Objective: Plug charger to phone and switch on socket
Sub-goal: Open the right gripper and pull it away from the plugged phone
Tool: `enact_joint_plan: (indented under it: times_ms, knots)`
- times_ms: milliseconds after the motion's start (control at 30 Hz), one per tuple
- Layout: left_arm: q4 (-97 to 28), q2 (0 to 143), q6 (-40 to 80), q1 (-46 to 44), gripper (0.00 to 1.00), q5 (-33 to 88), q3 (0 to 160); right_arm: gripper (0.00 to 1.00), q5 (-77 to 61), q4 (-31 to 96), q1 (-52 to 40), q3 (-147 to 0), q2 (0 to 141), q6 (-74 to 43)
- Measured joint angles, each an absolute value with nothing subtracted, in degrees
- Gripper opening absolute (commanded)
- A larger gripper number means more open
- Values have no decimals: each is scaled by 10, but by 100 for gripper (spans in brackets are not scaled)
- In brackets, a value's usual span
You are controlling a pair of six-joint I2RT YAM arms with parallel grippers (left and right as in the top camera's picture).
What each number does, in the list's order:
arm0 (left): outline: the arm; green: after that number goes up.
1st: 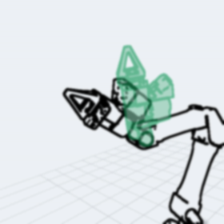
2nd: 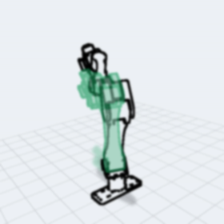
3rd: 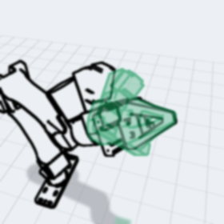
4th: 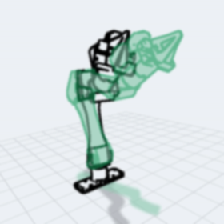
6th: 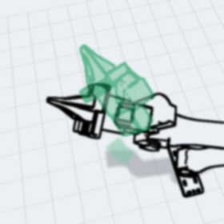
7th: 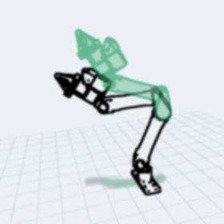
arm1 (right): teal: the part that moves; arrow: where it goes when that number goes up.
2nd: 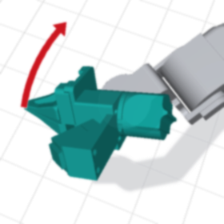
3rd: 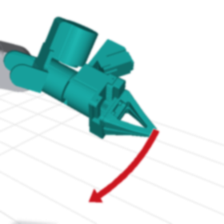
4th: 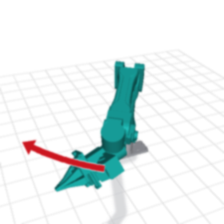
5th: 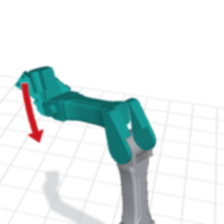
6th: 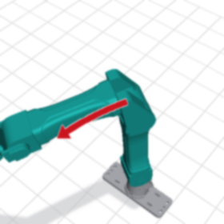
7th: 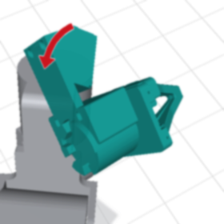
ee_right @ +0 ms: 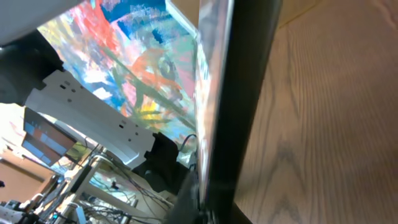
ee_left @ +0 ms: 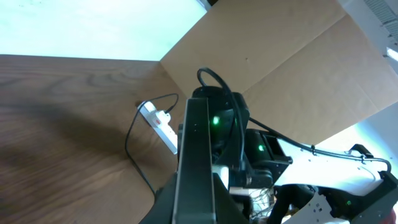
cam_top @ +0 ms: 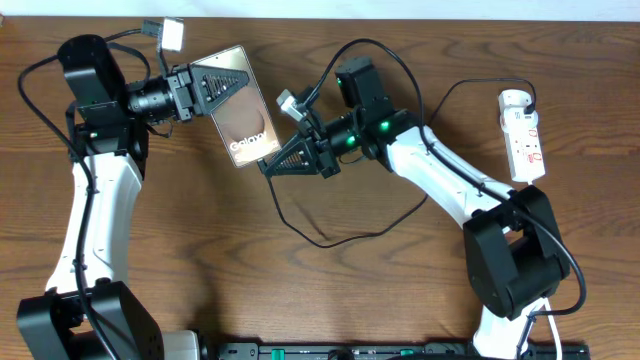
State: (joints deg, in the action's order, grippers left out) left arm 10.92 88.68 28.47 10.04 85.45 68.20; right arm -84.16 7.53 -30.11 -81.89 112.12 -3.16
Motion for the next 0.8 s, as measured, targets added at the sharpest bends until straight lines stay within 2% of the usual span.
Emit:
enact_joint_plan:
  times_ms: [333, 367, 433, 500, 533, 800]
  knots:
    - [108, 887, 283, 101, 7, 856, 682, 3, -851, 69, -292, -819, 1121, -40]
    - [108, 887, 283, 101, 8, 856, 682, 12, -852, 69, -291, -819, 1121, -41]
    - [108, 887, 281, 101, 8, 856, 682, 45, -855, 69, -291, -819, 1121, -43]
    - [107, 887, 274, 101, 7, 856, 682, 87, -858, 68, -291, -819, 1121, -45]
    - [105, 887, 272, 100, 7, 863, 682, 99, -856, 65, -291, -821, 1121, -45]
    - [105, 887, 270, 109, 7, 880, 682, 99, -854, 65, -291, -826, 1121, -44]
